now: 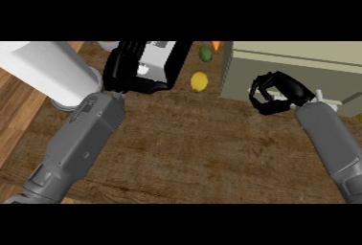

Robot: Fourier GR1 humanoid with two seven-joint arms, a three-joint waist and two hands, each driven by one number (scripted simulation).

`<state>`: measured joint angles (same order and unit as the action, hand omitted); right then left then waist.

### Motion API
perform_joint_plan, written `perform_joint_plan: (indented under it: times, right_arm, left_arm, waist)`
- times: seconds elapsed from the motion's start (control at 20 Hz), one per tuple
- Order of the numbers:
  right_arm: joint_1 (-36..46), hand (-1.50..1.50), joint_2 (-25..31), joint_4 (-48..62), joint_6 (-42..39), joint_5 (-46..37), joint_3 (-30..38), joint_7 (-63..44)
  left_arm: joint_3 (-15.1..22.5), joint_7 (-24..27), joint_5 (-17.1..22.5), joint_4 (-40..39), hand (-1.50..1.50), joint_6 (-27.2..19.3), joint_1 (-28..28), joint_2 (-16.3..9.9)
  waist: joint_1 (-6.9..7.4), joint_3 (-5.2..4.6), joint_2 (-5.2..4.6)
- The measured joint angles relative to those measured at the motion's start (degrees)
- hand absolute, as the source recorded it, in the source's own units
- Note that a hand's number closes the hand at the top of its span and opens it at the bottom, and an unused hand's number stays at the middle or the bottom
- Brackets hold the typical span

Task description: Pick up the cup, place it into the drawer and close the drawer

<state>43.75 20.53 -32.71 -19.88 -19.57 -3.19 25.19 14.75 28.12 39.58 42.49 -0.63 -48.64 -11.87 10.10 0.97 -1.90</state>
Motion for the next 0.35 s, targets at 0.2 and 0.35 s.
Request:
perform_joint_plan:
  times: [0.2, 0.35]
  right_arm:
    - [-0.52, 1.50, 0.78, -0.80, -2.85, 1.59, 0.54, -0.12]
    - [-0.90, 1.50, 1.27, -1.48, -4.52, 2.54, 0.81, -0.38]
  left_arm:
    - [0.27, 0.03, 0.19, 0.75, -1.50, 1.00, 0.97, 0.15]
    - [0.36, -0.11, 0.31, 1.13, -1.50, 1.48, 1.53, 0.04]
  waist:
    - [0.51, 0.10, -0.21]
    - [0.81, 0.23, -0.36]
